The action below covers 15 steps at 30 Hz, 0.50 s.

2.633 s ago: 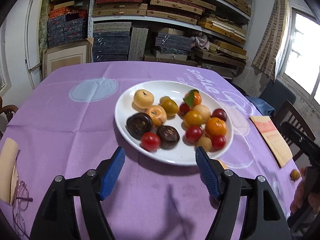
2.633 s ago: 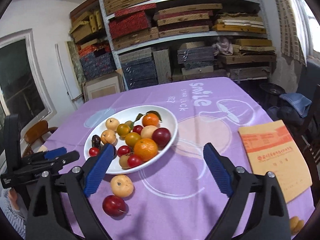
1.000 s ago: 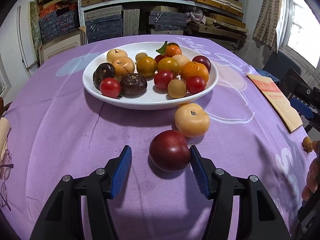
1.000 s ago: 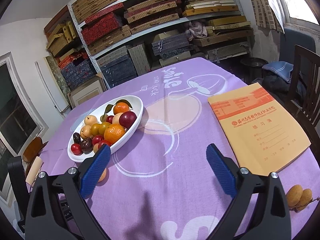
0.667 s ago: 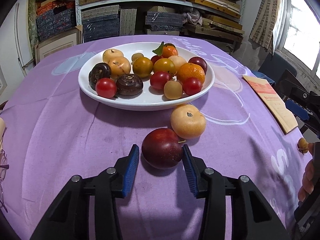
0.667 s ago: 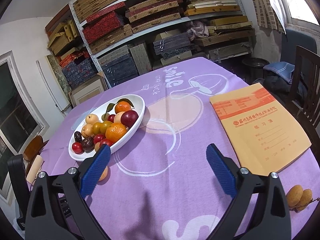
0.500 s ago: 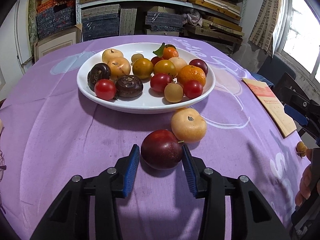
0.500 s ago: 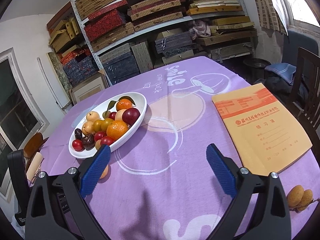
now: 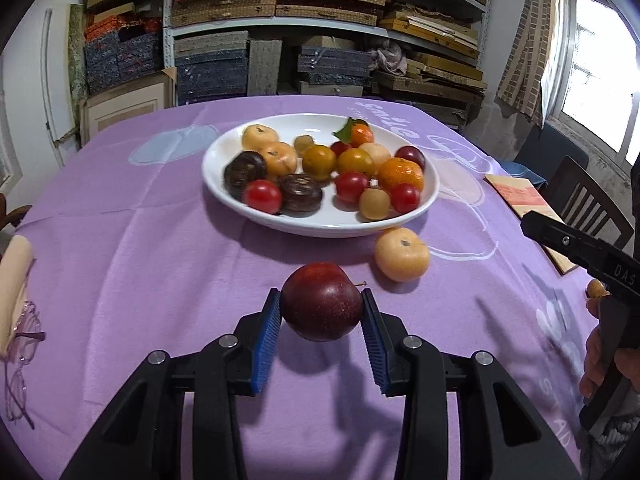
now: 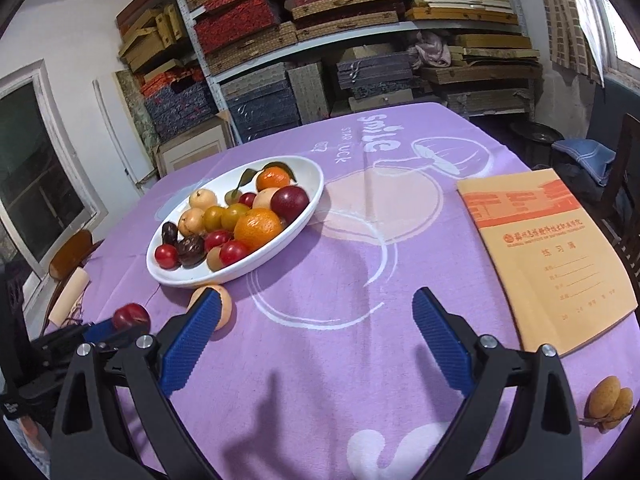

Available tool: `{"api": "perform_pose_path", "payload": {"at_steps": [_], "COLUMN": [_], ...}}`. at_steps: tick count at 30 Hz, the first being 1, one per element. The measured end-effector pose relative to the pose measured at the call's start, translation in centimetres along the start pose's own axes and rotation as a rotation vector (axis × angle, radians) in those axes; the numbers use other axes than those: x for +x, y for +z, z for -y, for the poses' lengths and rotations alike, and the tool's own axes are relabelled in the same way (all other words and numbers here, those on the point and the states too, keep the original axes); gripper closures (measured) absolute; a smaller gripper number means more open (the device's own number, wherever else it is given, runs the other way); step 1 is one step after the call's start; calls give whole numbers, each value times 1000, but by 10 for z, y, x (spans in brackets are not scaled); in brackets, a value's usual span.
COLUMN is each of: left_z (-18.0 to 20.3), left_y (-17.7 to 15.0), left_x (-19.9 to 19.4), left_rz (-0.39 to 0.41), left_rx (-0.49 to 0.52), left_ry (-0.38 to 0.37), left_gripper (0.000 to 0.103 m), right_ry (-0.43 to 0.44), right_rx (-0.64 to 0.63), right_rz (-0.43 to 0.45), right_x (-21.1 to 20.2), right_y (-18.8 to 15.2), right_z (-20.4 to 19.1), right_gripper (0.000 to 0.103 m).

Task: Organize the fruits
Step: 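Grasp the tan pear with the right tool while the left tool holds the plum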

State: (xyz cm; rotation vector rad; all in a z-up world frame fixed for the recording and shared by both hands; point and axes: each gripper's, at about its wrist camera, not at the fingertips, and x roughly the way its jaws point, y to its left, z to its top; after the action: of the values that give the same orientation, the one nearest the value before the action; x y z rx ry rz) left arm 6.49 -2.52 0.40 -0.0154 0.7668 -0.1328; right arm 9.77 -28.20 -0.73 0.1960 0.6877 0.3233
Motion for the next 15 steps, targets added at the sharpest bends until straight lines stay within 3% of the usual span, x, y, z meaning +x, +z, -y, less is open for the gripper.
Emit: {"api": "perform_pose_path", "payload": {"at_steps": [4, 9, 11, 13, 15], "left_z": [-40, -62, -61, -59, -58], "left_y": [-12, -11, -13, -14, -15], "left_x": [-9, -9, -10, -12, -11], "left_rz": [-6, -17, -11, -12, -17], "left_rx": [-71, -138, -116, -109, -105], "left_ry": [76, 83, 91, 76, 67], "left_gripper": [63, 63, 63, 63, 63], "right_ry": [8, -40, -48, -49, -45], "right_rx": [-132, -259, -274, -266, -247], "right_rz": [-42, -114, -147, -178, -188], "right_x": [14, 45, 58, 68, 72], "right_y": [-5, -6, -6, -6, -6], "right_z": [-43, -84, -91, -92, -91], "right_gripper": [9, 9, 14, 30, 31]}}
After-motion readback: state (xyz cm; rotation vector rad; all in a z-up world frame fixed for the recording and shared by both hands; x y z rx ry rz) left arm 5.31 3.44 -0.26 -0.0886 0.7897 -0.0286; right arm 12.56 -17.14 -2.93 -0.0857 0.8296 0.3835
